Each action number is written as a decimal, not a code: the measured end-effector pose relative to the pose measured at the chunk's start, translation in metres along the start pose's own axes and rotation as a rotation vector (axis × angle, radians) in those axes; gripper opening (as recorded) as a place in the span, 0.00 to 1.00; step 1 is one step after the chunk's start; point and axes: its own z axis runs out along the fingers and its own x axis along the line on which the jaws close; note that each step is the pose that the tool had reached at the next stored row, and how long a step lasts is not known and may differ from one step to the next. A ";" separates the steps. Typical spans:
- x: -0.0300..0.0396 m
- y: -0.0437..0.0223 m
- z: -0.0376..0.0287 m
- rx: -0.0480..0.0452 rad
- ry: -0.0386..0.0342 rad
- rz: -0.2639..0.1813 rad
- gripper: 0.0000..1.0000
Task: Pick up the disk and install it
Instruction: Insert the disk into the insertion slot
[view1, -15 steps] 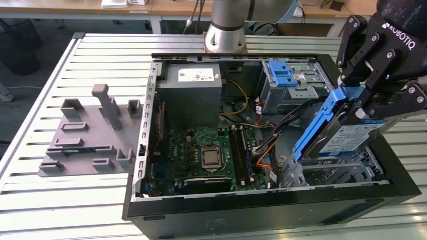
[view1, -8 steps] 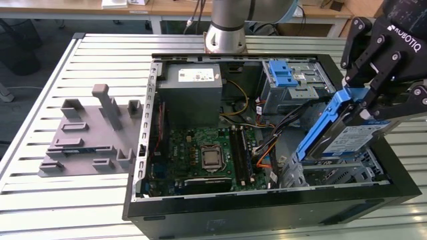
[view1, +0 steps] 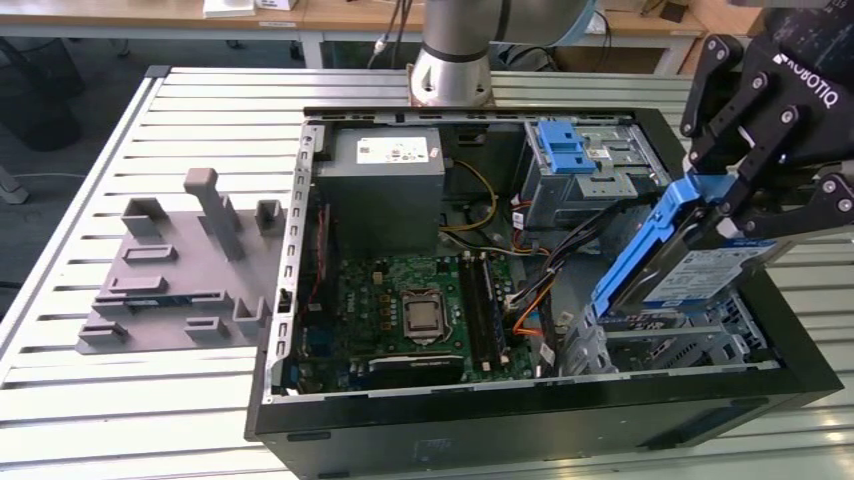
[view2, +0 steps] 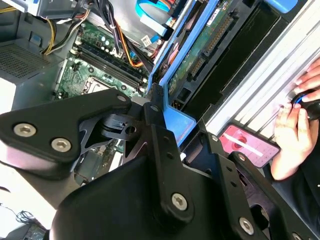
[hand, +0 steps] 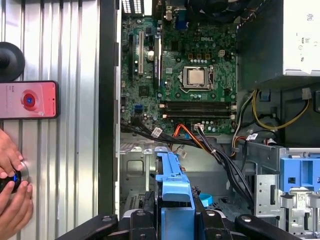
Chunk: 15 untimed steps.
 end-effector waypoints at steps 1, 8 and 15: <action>0.0001 -0.0001 0.0003 0.0000 0.0005 0.000 0.36; 0.0024 -0.0010 0.0024 0.0001 0.0023 0.000 0.36; 0.0038 -0.0013 0.0051 0.0001 0.0045 0.000 0.36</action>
